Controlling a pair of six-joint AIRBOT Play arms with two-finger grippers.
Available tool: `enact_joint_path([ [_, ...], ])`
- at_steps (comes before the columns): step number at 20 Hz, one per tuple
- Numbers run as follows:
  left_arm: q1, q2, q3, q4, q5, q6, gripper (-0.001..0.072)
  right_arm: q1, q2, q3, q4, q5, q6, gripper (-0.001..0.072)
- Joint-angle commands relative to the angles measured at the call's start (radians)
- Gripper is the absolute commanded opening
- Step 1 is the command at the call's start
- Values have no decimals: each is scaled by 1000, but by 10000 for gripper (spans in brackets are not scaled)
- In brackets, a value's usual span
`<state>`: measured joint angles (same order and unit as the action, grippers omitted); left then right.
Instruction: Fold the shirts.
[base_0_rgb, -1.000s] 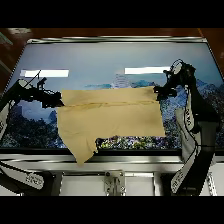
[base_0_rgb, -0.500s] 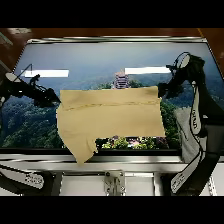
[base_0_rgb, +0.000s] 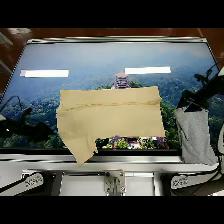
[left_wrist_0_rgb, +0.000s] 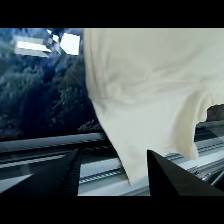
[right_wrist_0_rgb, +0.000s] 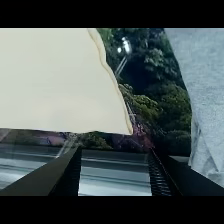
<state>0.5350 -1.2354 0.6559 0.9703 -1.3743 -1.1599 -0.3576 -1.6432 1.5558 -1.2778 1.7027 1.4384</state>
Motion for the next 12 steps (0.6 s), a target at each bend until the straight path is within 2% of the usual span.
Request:
enact_joint_path([
  [1,61,71,-251,-74,119,78,491,-47,121,-206,27,-137,-2,532],
  [7,-14,71,-269,-145,232,74,489,-43,126,-233,43,-170,2,532],
  [9,-55,70,-270,-160,268,74,450,-43,126,-233,43,-170,5,532],
  [12,-115,68,-270,-182,311,73,443,-43,126,-233,43,-181,7,531],
])
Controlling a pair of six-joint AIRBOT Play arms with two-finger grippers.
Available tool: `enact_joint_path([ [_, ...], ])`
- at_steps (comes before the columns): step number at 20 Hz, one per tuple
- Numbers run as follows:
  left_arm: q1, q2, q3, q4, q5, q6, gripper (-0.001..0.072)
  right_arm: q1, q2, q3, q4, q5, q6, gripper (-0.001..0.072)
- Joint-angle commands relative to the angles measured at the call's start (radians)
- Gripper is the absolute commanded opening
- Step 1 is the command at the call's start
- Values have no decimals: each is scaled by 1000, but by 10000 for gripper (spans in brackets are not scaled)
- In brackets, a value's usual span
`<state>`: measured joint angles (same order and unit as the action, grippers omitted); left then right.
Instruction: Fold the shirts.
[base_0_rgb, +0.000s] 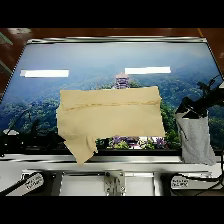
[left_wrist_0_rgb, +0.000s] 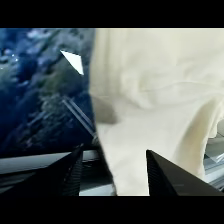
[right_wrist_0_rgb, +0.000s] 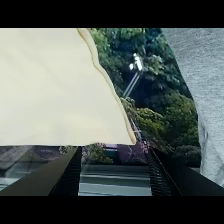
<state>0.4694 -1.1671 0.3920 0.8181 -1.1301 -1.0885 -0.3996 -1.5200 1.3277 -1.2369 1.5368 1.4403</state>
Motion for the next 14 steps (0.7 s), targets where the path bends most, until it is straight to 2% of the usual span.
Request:
enact_joint_path([
  [1,-66,-7,-6,-53,80,3,443,-2,3,-5,2,-23,13,532],
  [4,-124,-63,-6,-109,114,3,443,-2,3,-5,2,-33,25,532],
  [5,-142,-83,-6,-112,119,3,410,-2,3,-5,2,-32,25,532],
  [6,-152,-101,-5,-112,119,3,203,-2,3,-5,-1,-29,25,531],
  [7,-153,-110,-5,-112,116,3,85,-2,3,-5,-9,-23,25,532],
  [8,-150,-108,-4,-112,115,3,31,-2,3,-14,-22,-12,21,535],
  [9,-145,-106,0,-112,109,4,33,-2,3,-41,-26,4,6,644],
  [10,-138,-106,7,-111,98,5,32,-2,3,-92,-25,19,-24,668],
  [14,-125,-105,53,-111,30,41,32,-2,3,-323,34,-64,-77,666],
])
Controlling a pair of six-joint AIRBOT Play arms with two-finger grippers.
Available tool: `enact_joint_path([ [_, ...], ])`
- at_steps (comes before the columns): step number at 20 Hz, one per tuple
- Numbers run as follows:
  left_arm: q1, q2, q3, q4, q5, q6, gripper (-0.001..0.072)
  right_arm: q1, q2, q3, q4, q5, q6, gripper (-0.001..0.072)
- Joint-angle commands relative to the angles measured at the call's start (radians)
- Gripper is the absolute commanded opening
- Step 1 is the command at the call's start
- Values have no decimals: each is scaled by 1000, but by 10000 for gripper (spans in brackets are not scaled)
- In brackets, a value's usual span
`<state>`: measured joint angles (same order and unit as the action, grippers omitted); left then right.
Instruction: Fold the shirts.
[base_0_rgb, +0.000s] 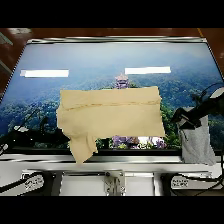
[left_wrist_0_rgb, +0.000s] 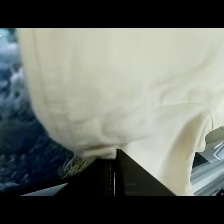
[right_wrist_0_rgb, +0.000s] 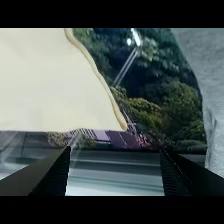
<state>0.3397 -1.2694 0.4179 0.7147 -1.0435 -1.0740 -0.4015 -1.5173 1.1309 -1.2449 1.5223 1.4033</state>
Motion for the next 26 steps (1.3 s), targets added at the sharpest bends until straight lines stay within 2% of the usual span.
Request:
enact_joint_path([
  [1,5,-2,43,-5,-84,27,32,6,0,-159,50,-83,-43,666],
  [5,5,-2,98,3,-131,24,32,23,-3,-229,76,-183,-43,662],
  [6,5,-2,109,3,-138,24,32,23,-10,-232,90,-192,-43,608],
  [12,5,-2,158,3,-155,14,32,23,-69,-232,187,-198,-43,590],
  [15,5,-2,180,3,-154,15,32,23,-74,-232,210,-218,-44,210],
  [16,5,-2,195,3,-154,15,32,23,-74,-229,233,-214,-78,84],
  [17,5,-2,219,3,-156,19,32,23,-74,-217,263,-200,-126,61],
  [19,5,-3,290,3,-164,34,32,27,-74,-166,348,-177,-179,60],
  [23,3,-14,455,3,-162,21,31,137,-74,4,330,-308,-142,59],
  [26,3,-58,611,3,-153,-5,31,195,-86,164,267,-460,-51,59],
])
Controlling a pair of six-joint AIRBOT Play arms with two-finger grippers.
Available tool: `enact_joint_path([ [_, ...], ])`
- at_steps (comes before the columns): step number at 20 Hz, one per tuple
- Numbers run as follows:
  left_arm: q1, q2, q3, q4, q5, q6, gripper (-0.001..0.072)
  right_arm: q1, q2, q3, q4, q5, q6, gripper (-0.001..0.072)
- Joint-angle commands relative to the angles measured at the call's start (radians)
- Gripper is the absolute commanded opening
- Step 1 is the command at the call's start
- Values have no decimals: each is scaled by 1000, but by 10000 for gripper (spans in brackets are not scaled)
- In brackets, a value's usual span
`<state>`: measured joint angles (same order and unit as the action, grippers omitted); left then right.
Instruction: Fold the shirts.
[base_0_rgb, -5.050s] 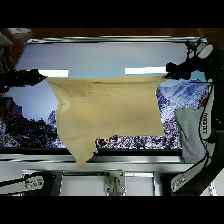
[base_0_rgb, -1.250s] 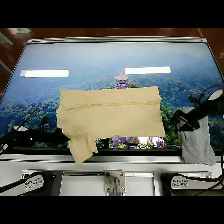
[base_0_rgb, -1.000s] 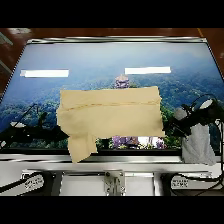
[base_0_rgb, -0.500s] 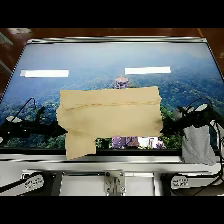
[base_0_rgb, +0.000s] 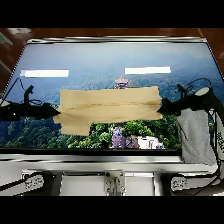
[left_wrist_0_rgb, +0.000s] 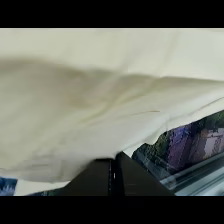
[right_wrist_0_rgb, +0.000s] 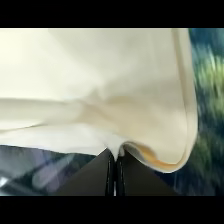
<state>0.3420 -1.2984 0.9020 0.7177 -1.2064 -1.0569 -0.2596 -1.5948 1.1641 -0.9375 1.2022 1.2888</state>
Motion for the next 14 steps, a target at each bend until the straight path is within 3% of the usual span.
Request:
enact_joint_path([
  [1,0,-57,177,-1,10,-33,32,65,-27,189,-71,-163,91,59],
  [7,-76,-310,402,-4,55,-102,32,121,-229,443,-84,-166,160,59],
  [10,-80,-438,506,-4,61,-158,32,138,-309,487,-107,-186,178,59],
  [14,-86,-545,610,-5,73,-170,32,138,-344,488,-194,-227,235,59],
])
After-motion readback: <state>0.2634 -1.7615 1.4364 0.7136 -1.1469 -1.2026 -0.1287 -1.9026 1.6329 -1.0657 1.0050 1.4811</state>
